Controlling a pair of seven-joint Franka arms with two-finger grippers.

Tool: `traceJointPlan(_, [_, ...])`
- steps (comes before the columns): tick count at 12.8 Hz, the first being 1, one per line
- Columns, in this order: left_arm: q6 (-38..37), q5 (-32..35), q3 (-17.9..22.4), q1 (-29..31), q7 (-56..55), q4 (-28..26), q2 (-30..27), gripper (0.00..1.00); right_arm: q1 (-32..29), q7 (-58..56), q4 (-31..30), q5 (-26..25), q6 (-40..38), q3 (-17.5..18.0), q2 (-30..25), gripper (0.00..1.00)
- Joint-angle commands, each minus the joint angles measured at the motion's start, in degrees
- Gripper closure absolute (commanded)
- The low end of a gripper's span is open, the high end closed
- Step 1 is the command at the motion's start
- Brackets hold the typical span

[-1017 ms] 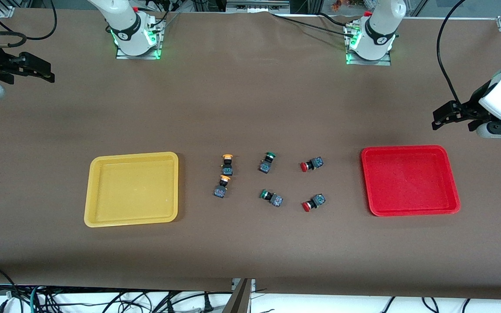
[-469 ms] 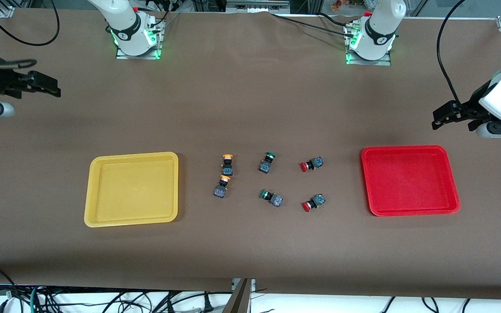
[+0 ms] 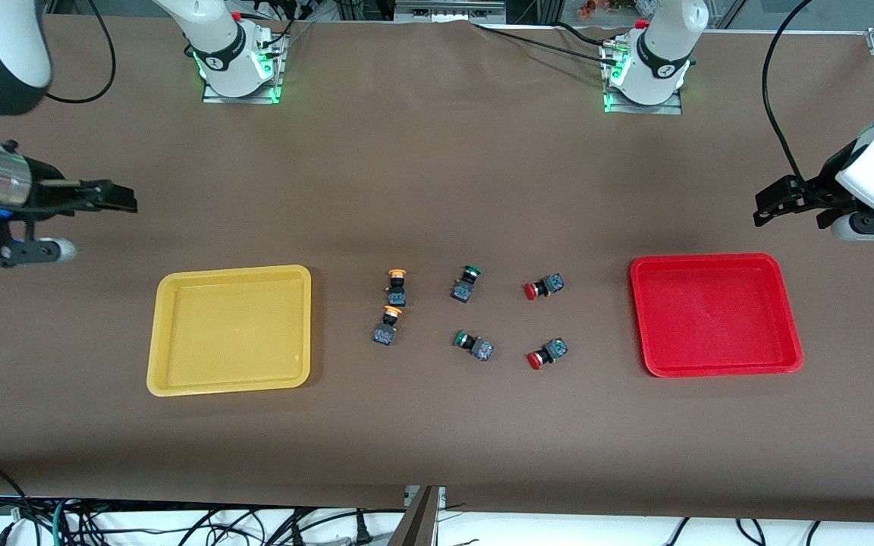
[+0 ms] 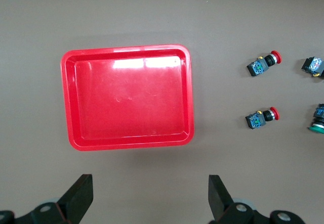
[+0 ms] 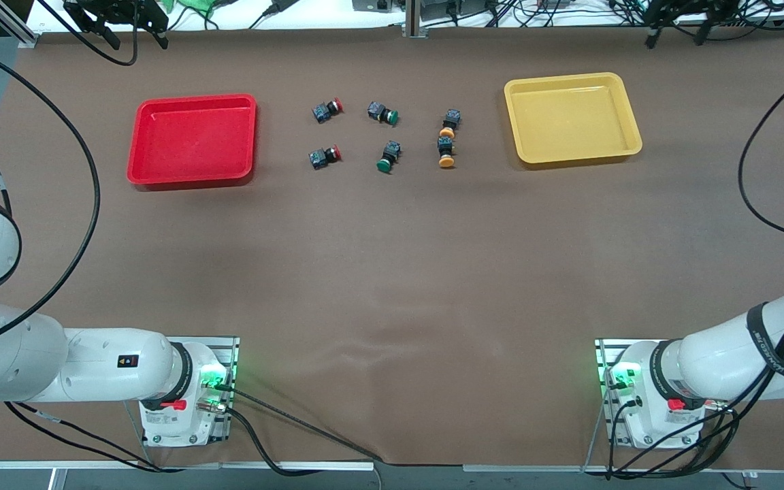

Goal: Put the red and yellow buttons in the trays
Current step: 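Move the right gripper over the yellow-headed buttons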

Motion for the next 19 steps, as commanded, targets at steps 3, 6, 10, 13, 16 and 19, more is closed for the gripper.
traceJointPlan(3, [-0.77, -0.88, -0.13, 0.35, 0.22, 0.35, -0.04, 0.0, 5.22, 4.67, 0.04, 0.32, 7.3, 0.17, 5.43, 0.0])
traceJointPlan(6, [-0.77, -0.88, -0.13, 0.35, 0.22, 0.44, -0.04, 0.0, 9.88, 13.47, 0.04, 0.33, 13.54, 0.17, 9.73, 0.0])
traceJointPlan(10, [-0.77, -0.88, -0.13, 0.35, 0.22, 0.44, -0.04, 0.0, 17.78, 30.06, 0.04, 0.68, 20.66, 0.17, 13.78, 0.0])
traceJointPlan(13, [-0.77, -0.88, -0.13, 0.35, 0.22, 0.43, -0.04, 0.0, 22.18, 36.86, 0.04, 0.68, 26.02, 0.17, 17.29, 0.0])
traceJointPlan(16, [-0.77, -0.88, -0.13, 0.35, 0.22, 0.35, -0.04, 0.0, 26.05, 38.72, 0.04, 0.85, 32.78, 0.17, 21.86, 0.0])
traceJointPlan(19, [-0.77, -0.88, -0.13, 0.35, 0.22, 0.35, -0.04, 0.0, 28.35, 38.72, 0.04, 0.77, 39.12, 0.17, 25.64, 0.0])
